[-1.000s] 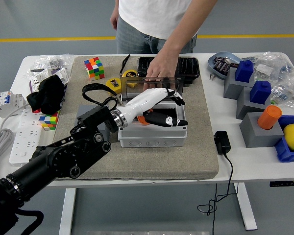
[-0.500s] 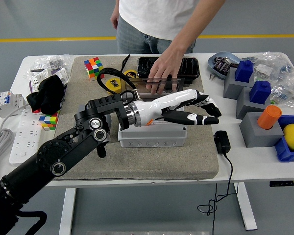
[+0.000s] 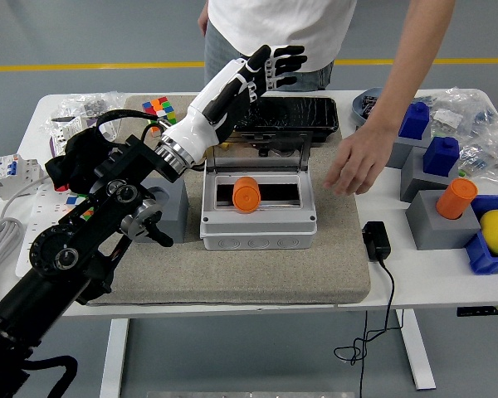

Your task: Fetch the battery,place it into the box,close the lid of the box

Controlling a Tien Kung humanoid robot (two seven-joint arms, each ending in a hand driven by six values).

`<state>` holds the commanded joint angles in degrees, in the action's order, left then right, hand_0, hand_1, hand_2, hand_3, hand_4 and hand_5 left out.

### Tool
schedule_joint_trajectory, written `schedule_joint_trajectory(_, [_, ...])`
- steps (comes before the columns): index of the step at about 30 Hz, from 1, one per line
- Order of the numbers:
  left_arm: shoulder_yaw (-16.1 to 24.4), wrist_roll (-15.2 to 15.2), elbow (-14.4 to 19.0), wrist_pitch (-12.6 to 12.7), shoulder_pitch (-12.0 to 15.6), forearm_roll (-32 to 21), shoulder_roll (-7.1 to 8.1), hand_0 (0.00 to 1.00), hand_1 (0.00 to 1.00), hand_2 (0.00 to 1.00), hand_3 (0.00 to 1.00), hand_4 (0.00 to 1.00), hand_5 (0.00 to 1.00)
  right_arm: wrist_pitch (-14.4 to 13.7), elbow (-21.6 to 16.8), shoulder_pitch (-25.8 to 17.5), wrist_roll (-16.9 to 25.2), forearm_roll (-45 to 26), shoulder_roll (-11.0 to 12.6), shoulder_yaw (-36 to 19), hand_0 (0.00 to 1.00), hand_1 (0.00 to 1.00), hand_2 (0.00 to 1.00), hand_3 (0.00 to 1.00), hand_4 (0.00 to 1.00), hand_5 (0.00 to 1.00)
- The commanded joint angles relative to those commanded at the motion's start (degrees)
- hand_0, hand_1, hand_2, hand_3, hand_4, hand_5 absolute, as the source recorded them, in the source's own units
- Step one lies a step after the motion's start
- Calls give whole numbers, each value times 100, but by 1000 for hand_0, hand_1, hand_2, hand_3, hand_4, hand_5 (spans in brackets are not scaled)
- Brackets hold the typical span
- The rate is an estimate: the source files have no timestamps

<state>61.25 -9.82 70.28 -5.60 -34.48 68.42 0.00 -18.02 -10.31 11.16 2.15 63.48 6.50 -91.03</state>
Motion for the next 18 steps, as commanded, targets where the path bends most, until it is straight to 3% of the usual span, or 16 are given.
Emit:
schedule_joint_trajectory(4, [129,75,-126,173,7,925,0,836,897,852,799,998,998,6,0,-6,-7,-3,2,17,856,802,756,789,998,998])
schedule_joint_trajectory(8, [146,152,-234,128,-12,1809,0,863,906,861,798,998,998,8,0,-8,-14,-1,8,24,857,802,755,789,998,998])
schedule_joint_trajectory(17, [259,232,-627,20,-95,2632,0,879,921,865,797,998,998,-5,0,-4,-32,0,32,36,856,801,756,790,998,998])
schedule_joint_trajectory(18, [281,241,-656,20,-97,2776,0,952,947,876,810,998,998,-5,0,-7,-32,0,33,37,856,801,754,789,998,998])
